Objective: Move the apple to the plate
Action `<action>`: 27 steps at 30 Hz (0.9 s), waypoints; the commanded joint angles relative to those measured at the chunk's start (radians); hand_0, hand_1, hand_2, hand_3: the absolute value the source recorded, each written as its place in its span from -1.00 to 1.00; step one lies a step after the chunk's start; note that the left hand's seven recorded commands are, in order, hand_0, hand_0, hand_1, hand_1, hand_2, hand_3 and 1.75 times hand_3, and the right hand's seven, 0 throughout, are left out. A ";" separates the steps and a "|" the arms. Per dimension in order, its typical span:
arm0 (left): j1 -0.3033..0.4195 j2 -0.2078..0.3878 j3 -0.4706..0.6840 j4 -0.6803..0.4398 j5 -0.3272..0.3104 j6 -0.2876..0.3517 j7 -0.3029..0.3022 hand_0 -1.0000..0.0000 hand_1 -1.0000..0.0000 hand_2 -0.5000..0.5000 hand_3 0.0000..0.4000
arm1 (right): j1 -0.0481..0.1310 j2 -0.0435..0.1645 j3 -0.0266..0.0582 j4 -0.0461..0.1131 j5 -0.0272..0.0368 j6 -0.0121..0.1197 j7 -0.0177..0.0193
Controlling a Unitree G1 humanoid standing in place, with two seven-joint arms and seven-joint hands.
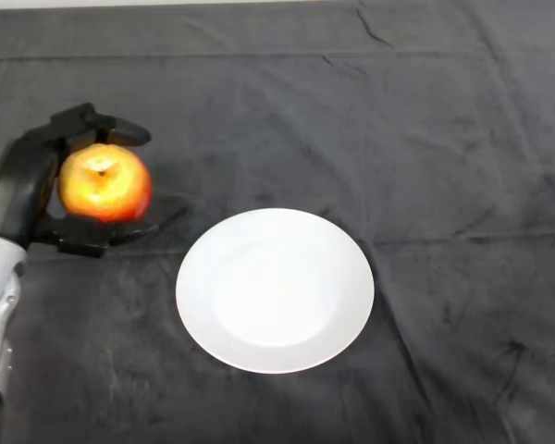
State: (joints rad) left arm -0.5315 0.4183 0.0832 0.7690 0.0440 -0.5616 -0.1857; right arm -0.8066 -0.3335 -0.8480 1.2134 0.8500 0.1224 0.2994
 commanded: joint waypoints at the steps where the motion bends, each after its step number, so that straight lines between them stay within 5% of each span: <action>1: 0.021 -0.002 -0.017 -0.057 0.023 -0.006 0.022 -1.00 -1.00 0.00 1.00 | -0.021 -0.020 -0.0158 -0.026 0.0110 -0.006 0.0017; 27: 0.035 -0.128 -0.202 -0.186 0.106 0.059 0.193 -1.00 -1.00 0.00 1.00 | -0.018 -0.017 -0.0133 -0.035 0.0107 -0.004 -0.0021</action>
State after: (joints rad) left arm -0.5251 0.2892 -0.1143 0.6330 0.1395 -0.5119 -0.0046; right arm -0.8066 -0.3335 -0.8476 1.2132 0.8500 0.1224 0.2990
